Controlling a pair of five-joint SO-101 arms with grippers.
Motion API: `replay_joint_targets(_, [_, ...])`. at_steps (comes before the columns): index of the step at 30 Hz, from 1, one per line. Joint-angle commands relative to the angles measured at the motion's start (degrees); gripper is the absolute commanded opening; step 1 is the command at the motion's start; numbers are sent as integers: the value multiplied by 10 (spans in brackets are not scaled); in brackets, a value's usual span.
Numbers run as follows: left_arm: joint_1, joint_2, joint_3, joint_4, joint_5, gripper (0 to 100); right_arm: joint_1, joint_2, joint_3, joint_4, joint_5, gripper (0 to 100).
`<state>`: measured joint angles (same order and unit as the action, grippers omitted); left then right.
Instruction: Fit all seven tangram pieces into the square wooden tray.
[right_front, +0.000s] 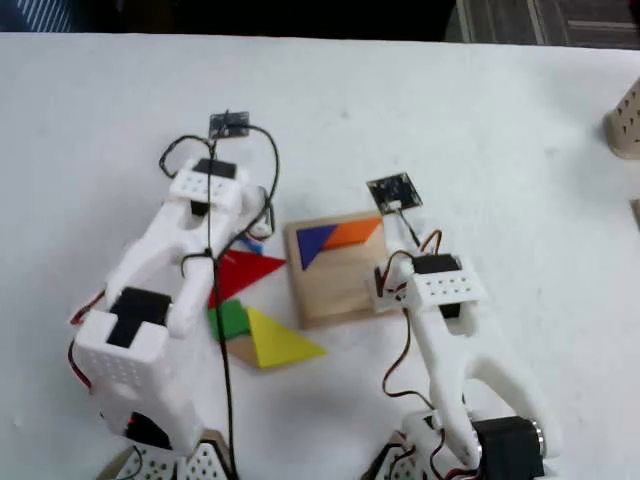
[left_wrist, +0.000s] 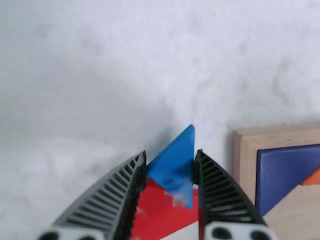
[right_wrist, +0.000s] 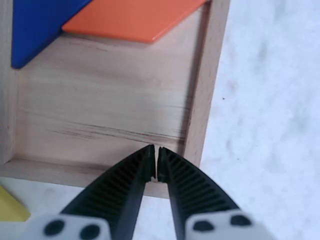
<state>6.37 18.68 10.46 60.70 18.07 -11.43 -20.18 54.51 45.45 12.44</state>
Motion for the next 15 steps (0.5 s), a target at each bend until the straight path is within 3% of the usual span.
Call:
replay_joint_targets(1, [-19,-78,2,9,-24,146,-1,-22,-6,-11,5,18])
replay_joint_targets(10, [64,-225,114,14,-27,147,18,-27,-8,-11,5,18])
replay_joint_targets(15, [125,-290,210,-63,-76,150,73,-22,-25,-9,3,18])
